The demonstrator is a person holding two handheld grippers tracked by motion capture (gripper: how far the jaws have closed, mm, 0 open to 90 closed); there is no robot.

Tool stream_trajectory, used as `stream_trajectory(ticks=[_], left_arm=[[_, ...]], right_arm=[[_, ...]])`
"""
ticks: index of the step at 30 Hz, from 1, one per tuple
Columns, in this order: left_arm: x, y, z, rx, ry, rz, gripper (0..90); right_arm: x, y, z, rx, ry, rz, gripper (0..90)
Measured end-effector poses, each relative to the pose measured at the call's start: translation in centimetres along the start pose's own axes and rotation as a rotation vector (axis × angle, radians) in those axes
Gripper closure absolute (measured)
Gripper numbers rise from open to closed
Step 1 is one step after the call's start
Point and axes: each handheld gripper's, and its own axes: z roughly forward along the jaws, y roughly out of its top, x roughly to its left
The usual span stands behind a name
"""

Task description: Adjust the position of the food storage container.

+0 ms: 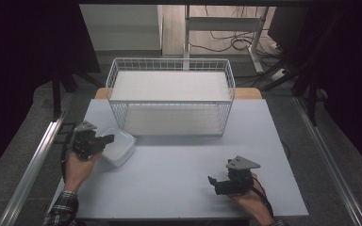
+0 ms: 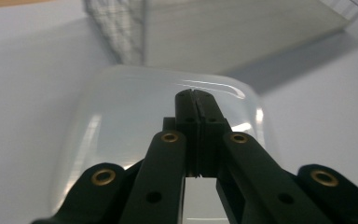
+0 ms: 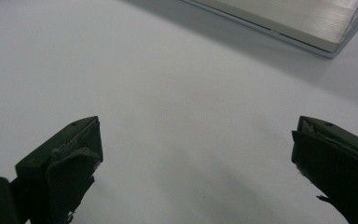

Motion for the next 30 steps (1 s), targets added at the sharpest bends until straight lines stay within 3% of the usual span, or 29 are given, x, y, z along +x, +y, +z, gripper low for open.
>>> stream_trajectory(ticks=[5,6,9,12,14,17,19,30], left_arm=[[1.9,-0.3,-0.6,-0.032,0.040,-0.036,90.0],[2.9,-0.6,-0.9,-0.038,0.063,-0.060,90.0],[4.3,-1.4,-0.9,-0.028,0.091,-0.091,90.0],[5.0,-1.9,-1.0,-0.056,0.067,-0.132,90.0],[5.3,-2.2,-0.8,-0.027,0.131,-0.109,90.0],[5.6,-2.5,-0.4,-0.014,0.118,-0.128,90.0],[5.5,-2.6,-0.1,0.002,0.118,-0.116,90.0],[4.1,-2.6,0.1,0.017,0.035,-0.108,90.0]], right_arm=[[0.0,-0.1,0.0,0.009,0.000,-0.006,2.4],[0.0,0.0,0.0,0.009,0.002,-0.005,2.7],[-0.1,-0.1,0.1,0.009,0.004,-0.001,2.8],[-0.1,-0.1,0.1,0.013,0.004,-0.003,2.8],[-0.1,-0.1,0.2,0.015,0.001,-0.004,2.8],[-0.1,-0.1,0.2,0.014,-0.001,-0.003,2.9],[-0.1,-0.2,0.2,0.017,0.000,-0.004,2.9],[-0.1,-0.1,0.2,0.023,0.003,0.002,4.5]])
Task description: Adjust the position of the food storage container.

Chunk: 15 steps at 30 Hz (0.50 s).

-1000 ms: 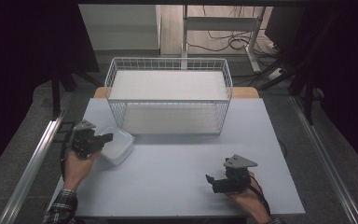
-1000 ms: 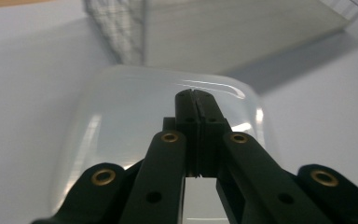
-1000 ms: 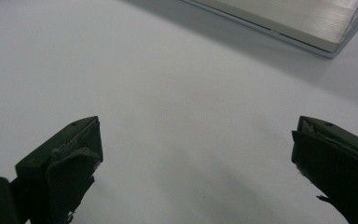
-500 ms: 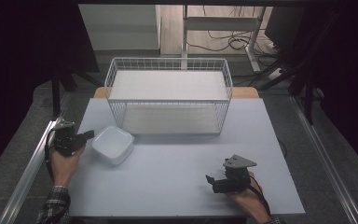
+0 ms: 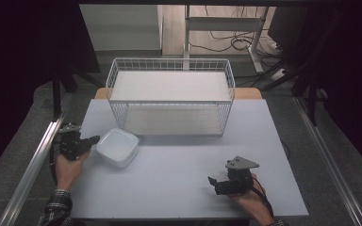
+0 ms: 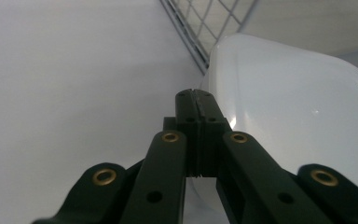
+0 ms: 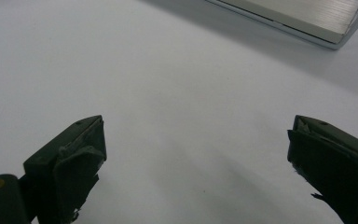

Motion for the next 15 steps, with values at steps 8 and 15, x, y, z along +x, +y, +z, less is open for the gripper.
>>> stream_trajectory(ticks=[8,15], left_arm=[[-2.4,0.1,0.8,0.028,-0.066,0.051,90.0],[-4.7,0.1,1.7,0.057,-0.128,0.088,90.0]], right_arm=[[0.0,0.0,0.0,0.007,0.000,0.002,5.1],[-0.2,0.0,0.0,0.005,-0.005,0.009,5.3]])
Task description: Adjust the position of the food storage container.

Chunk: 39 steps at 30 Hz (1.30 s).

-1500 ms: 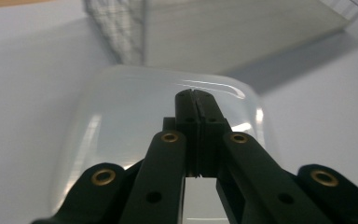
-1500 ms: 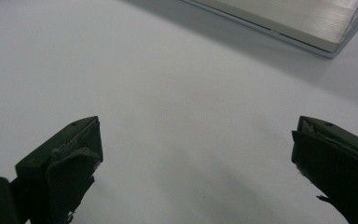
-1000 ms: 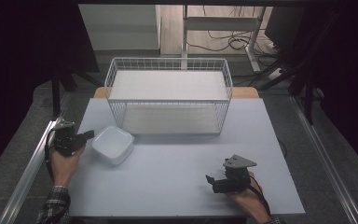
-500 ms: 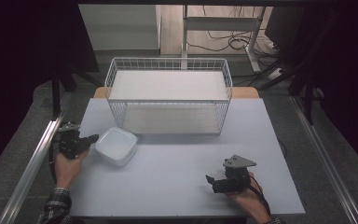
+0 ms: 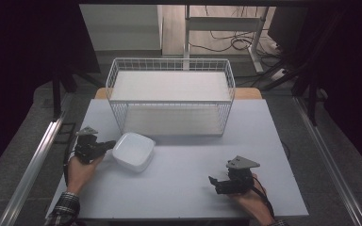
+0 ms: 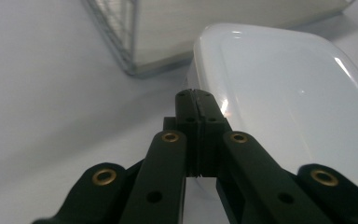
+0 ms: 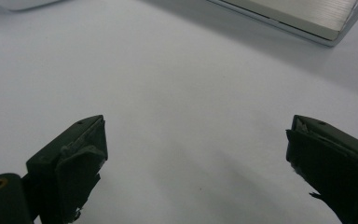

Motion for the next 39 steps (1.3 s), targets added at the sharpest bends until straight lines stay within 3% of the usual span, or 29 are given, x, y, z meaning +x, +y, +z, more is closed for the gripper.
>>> stream_trajectory(ticks=[6,14,22,23,24,25,26,28,30,31,32,33,35,39], left_arm=[[-1.5,0.1,0.7,0.023,-0.042,0.034,90.0],[-4.6,0.3,2.3,0.075,-0.098,0.095,90.0],[-6.1,0.4,3.2,0.085,-0.149,0.093,90.0],[-6.5,0.4,3.5,0.088,-0.154,0.098,90.0],[-6.5,0.4,3.5,0.088,-0.154,0.098,90.0],[-6.9,0.5,3.7,0.091,-0.161,0.100,90.0],[-6.9,0.5,3.7,0.091,-0.161,0.100,90.0],[-7.2,0.5,3.9,0.092,-0.169,0.098,90.0],[-7.6,0.5,4.2,0.096,-0.178,0.094,90.0],[-8.0,0.5,4.5,0.101,-0.183,0.096,90.0],[-8.0,0.5,4.5,0.101,-0.183,0.096,90.0],[-8.4,0.4,4.7,0.107,-0.192,0.101,90.0],[-8.8,0.3,5.1,0.115,-0.205,0.099,90.0],[-9.9,0.1,5.3,0.119,-0.224,0.118,90.0]], right_arm=[[-0.1,0.0,-0.1,-0.003,-0.003,0.005,6.9],[-0.3,0.7,-0.1,-0.013,-0.003,0.015,13.6],[-0.5,2.2,0.9,-0.017,0.012,0.054,23.9],[-0.5,2.7,1.5,-0.007,0.031,0.066,29.9],[-0.5,2.7,1.5,-0.007,0.031,0.066,29.9],[-0.3,3.2,2.1,0.002,0.041,0.064,40.2],[-0.3,3.2,2.1,0.002,0.041,0.064,40.2],[0.0,4.1,3.0,0.018,0.063,0.035,56.4],[0.1,4.4,3.4,0.022,0.078,0.031,60.5],[0.4,5.0,4.1,0.029,0.094,0.029,71.4],[0.4,5.0,4.1,0.029,0.094,0.029,71.4],[0.8,5.5,4.8,0.042,0.103,0.021,78.4],[1.1,6.0,5.4,0.053,0.106,0.016,84.2],[1.2,6.2,5.8,0.056,0.116,0.030,88.8]])
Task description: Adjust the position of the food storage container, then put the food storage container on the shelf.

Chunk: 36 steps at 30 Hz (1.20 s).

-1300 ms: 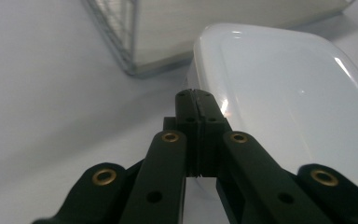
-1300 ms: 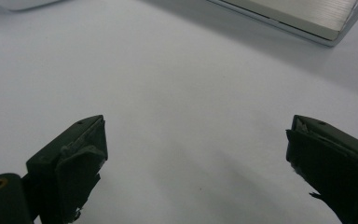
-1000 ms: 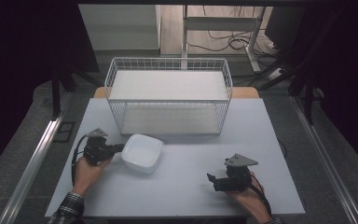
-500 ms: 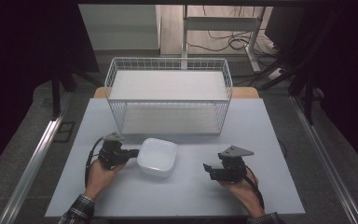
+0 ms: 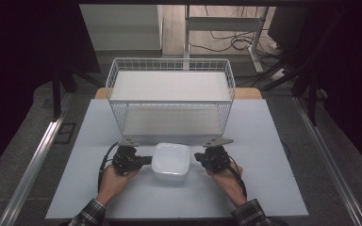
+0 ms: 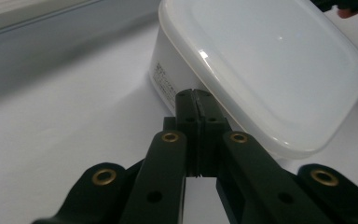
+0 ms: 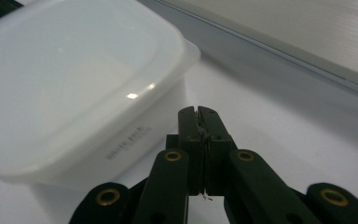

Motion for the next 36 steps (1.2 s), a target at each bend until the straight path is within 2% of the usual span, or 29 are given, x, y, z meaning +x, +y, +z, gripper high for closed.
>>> stream_trajectory(ticks=[4,7,11,15,16,19,22,24,26,27,28,29,30,31,32,33,34,35,36], left_arm=[[-1.0,-0.1,0.4,0.003,-0.013,0.013,90.0],[-1.6,-0.2,0.4,0.003,0.002,0.025,90.0],[-1.5,-0.3,0.5,-0.004,0.001,0.027,90.0],[-1.3,-0.3,0.0,-0.026,0.009,0.026,89.8],[-1.2,-0.5,-0.5,-0.037,0.018,0.027,86.6],[-1.2,-0.9,-1.2,-0.047,0.042,0.043,74.8],[-1.4,-1.2,-1.8,-0.067,0.062,0.064,57.1],[-1.5,-1.5,-2.2,-0.093,0.055,0.075,43.6],[-1.6,-1.7,-2.4,-0.108,0.053,0.090,34.1],[-1.6,-1.7,-2.4,-0.108,0.053,0.090,29.0],[-1.5,-2.0,-2.5,-0.107,0.059,0.109,24.8],[-1.5,-2.0,-2.5,-0.107,0.059,0.109,20.5],[-1.3,-2.2,-2.5,-0.101,0.057,0.110,18.0],[-1.3,-2.2,-2.5,-0.101,0.057,0.110,15.1],[-1.2,-2.4,-2.5,-0.098,0.059,0.121,10.8],[-1.2,-2.4,-2.5,-0.098,0.059,0.121,8.6],[-1.2,-2.5,-2.6,-0.110,0.075,0.140,7.6],[-1.2,-2.5,-2.6,-0.110,0.075,0.140,6.9],[-1.2,-2.5,-2.6,-0.115,0.077,0.157,6.3]], right_arm=[[-0.1,-0.1,-0.2,0.002,0.033,0.030,89.1],[0.0,-0.3,-0.2,0.012,0.022,0.020,89.2],[-0.1,-0.5,-0.2,0.018,0.028,0.029,88.5],[0.1,-0.5,-0.4,0.012,0.004,0.005,84.6],[0.1,-0.6,-0.8,0.005,-0.015,-0.019,81.6],[-0.4,-1.0,-1.6,-0.012,-0.028,-0.033,73.3],[-0.7,-1.4,-2.3,-0.023,-0.033,-0.042,63.1],[-0.9,-1.7,-2.7,-0.021,-0.039,-0.061,55.4],[-1.0,-2.2,-3.1,-0.018,-0.037,-0.077,44.1],[-1.0,-2.2,-3.1,-0.018,-0.037,-0.077,44.1],[-1.2,-2.6,-3.3,-0.015,-0.025,-0.084,33.5],[-1.2,-2.6,-3.3,-0.015,-0.025,-0.084,33.5],[-1.5,-2.9,-3.3,-0.022,-0.025,-0.081,22.9],[-1.5,-2.9,-3.3,-0.022,-0.025,-0.081,22.9],[-1.7,-2.8,-3.3,-0.028,-0.023,-0.069,16.5],[-1.7,-2.8,-3.3,-0.028,-0.023,-0.069,16.5],[-1.7,-2.8,-3.2,-0.032,-0.033,-0.064,10.4],[-1.7,-2.8,-3.2,-0.032,-0.033,-0.064,10.4],[-1.7,-2.8,-3.2,-0.035,-0.027,-0.068,9.8]])
